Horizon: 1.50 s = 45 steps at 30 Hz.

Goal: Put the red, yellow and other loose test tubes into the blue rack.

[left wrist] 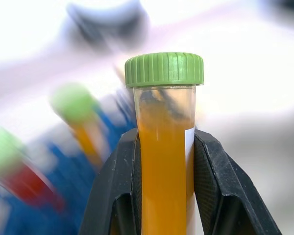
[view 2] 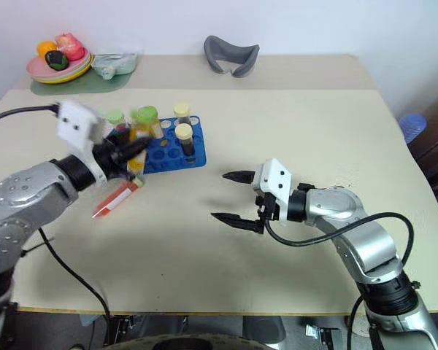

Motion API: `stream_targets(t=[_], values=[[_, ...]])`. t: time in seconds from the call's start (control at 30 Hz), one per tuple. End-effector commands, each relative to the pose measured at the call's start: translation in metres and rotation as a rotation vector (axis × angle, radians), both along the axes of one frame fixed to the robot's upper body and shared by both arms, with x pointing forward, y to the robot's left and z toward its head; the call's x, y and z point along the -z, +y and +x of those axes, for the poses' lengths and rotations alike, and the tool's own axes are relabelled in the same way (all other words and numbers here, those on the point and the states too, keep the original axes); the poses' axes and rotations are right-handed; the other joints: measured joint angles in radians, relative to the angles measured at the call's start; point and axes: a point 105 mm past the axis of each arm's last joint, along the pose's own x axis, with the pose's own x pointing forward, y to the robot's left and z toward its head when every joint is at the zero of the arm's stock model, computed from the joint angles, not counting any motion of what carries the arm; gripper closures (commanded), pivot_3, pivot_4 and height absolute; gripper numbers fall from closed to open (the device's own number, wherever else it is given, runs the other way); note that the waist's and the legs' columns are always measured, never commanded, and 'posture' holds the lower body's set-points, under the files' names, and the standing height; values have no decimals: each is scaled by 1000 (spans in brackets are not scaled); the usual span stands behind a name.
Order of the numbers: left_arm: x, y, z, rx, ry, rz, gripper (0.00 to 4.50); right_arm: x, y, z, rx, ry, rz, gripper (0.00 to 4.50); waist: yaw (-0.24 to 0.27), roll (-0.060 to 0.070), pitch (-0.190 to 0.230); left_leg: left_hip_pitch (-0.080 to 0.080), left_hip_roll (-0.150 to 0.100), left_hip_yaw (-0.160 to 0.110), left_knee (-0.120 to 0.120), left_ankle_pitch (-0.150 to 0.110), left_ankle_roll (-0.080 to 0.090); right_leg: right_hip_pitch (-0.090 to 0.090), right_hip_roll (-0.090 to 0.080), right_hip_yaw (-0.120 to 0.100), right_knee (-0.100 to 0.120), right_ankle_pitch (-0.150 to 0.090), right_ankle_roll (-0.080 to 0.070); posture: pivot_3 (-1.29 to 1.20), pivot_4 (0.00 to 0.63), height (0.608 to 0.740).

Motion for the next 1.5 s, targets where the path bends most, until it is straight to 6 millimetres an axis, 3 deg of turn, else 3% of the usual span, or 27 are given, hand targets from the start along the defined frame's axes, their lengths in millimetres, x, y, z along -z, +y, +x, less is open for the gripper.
stream_targets(t=[0.03, 0.13, 0.2, 0.37, 0.7, 0.93, 1.33, 1.5], values=[[-11, 3, 6, -81, -178, 13, 3705, -4, -3, 6, 69, -18, 48, 196, 0, 0, 0, 0, 0, 0, 0, 0, 0, 0, 0, 0, 0, 0, 0, 0, 150, 740], [3, -2, 18, -163, -290, 51, 3705, -7, -2, 9, 109, -13, 108, 196, 1, 0, 0, 0, 0, 0, 0, 0, 1, 0, 0, 0, 0, 0, 0, 0, 150, 740], [10, -5, 23, -172, -316, -11, 3705, -7, -2, 9, 119, -9, 120, 196, 0, 1, -1, 0, 0, 0, 0, 0, 1, 0, 0, 0, 0, 0, 0, 0, 150, 740], [30, -12, 28, -123, -323, -73, 3705, -4, -2, 7, 125, -9, 119, 196, -6, 0, -1, 0, 0, 0, 0, -1, 2, 0, 0, 0, 1, 0, 0, 0, 150, 740], [54, -8, 36, -121, -299, -113, 3705, -3, -4, 7, 136, -9, 118, 196, -7, 1, -1, 1, 0, 0, 0, -1, 2, 0, 0, 0, 1, 0, 0, 0, 150, 740], [66, -12, 46, -135, -290, -104, 3705, -5, -3, 8, 128, -14, 116, 196, -7, 1, -1, 1, 0, 0, 1, -1, 2, 1, 0, 0, 1, 0, 0, 0, 150, 740], [72, -16, 47, -125, -293, -109, 3705, -4, -2, 7, 126, -12, 115, 196, -4, 1, -1, 1, 0, 0, 1, -1, 2, 1, 0, 0, 1, 0, 0, 0, 150, 740], [70, -10, 45, -157, -308, -99, 1354, -4, -1, 6, 124, -13, 115, 196, -5, 1, -1, 1, 0, 0, 1, -1, 2, 1, 0, 0, 1, 0, 0, 0, 150, 740]])
